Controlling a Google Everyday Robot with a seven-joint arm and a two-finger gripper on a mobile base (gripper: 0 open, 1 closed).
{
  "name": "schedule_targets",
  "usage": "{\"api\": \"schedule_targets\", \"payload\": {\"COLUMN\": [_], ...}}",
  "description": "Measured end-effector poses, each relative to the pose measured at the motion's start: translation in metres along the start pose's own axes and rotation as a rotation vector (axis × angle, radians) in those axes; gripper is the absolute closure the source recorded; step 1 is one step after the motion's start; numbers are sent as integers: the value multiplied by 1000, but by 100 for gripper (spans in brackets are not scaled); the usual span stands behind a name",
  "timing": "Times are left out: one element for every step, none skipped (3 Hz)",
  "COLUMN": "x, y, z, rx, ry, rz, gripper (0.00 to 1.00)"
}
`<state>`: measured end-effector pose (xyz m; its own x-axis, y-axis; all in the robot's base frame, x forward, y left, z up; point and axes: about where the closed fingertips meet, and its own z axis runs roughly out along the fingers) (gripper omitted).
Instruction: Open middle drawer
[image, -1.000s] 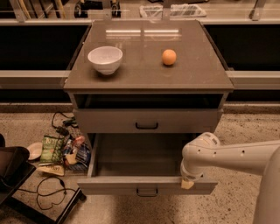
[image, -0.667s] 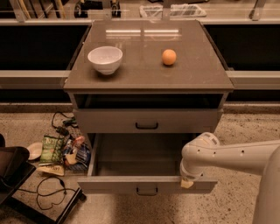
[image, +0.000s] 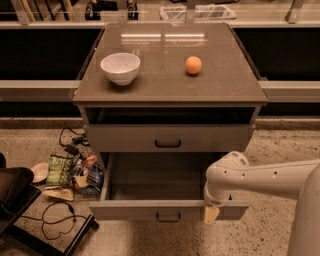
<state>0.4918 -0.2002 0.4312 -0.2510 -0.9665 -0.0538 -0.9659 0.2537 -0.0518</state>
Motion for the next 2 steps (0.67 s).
{"api": "schedule_targets", "payload": {"x": [8,18], "y": [17,45], "z": [11,19], "rx": [-50,-126], "ry": [5,10], "rz": [27,91], "gripper": [2,24]}}
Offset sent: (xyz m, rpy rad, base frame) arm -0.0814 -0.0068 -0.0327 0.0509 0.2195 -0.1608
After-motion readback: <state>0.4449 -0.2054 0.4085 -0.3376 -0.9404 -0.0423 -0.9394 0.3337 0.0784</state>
